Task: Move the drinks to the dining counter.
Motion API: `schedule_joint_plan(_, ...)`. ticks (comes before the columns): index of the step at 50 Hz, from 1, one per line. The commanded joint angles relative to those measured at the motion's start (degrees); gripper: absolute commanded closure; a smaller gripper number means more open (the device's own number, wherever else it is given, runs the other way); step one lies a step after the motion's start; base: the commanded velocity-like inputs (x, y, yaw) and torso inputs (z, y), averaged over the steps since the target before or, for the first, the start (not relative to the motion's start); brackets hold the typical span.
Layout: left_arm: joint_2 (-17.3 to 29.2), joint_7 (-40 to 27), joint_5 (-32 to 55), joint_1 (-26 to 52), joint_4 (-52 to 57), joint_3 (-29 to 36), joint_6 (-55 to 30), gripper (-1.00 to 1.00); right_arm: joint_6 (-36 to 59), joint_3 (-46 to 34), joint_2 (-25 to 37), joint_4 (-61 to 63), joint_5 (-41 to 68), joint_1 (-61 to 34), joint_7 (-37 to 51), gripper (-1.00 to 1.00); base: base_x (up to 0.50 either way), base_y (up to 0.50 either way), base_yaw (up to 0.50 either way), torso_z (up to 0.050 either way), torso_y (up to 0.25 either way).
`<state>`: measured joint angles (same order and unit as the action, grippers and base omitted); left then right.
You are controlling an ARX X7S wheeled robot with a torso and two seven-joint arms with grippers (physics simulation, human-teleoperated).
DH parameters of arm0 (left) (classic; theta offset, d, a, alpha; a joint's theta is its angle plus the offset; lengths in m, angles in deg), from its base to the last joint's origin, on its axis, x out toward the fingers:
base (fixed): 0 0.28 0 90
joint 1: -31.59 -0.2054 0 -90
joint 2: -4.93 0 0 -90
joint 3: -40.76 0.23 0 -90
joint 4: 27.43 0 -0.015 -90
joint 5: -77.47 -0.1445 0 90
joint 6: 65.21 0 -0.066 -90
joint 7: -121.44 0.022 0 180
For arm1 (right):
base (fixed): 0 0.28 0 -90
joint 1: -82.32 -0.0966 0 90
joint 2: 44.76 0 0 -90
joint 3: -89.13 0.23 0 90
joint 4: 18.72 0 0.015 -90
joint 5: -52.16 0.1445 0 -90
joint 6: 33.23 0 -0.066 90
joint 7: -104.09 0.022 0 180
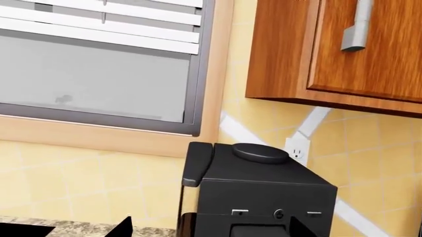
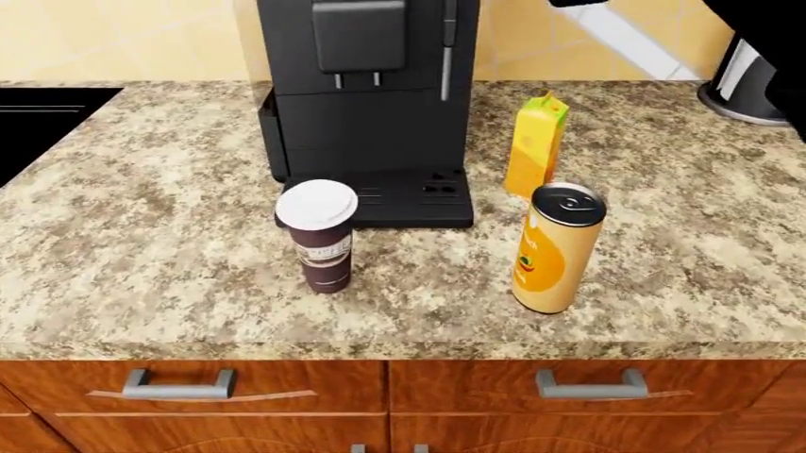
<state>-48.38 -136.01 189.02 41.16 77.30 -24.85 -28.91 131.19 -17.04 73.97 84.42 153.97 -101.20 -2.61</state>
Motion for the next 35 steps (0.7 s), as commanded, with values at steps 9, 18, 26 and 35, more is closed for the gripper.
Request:
schedule_joint_plan(9, 0.1, 0.3, -0.3, 0.0, -0.1, 0.5, 0.4, -1.00, -6.5, -3.1, 4.3, 7.0, 18.8, 4.8, 14.1, -1.00, 0.00, 0.00, 0.00, 0.000, 0.000)
schedule_joint_plan(18, 0.1, 0.3, -0.1, 0.0, 0.1, 0.8, 0.6, -1.00, -25.1, -12.0, 14.7, 20.4, 25.9, 7.0, 16.5, -1.00, 0.00, 0.00, 0.00, 0.000, 0.000)
schedule_joint_plan(26, 0.0, 0.2, -0.1, -0.1, 0.2, 1.3, 0.7, -1.00, -41.0, -23.9, 22.9, 30.8, 31.8, 1.1, 16.5, -1.00, 0.00, 0.00, 0.00, 0.000, 0.000)
schedule_joint_plan(35, 0.0, 0.1, 0.1, 0.0, 0.4, 1.5, 0.9, -1.00, -52.4, -30.5, 26.2, 38.4, 33.4, -0.2, 16.2, -1.00, 0.00, 0.00, 0.00, 0.000, 0.000)
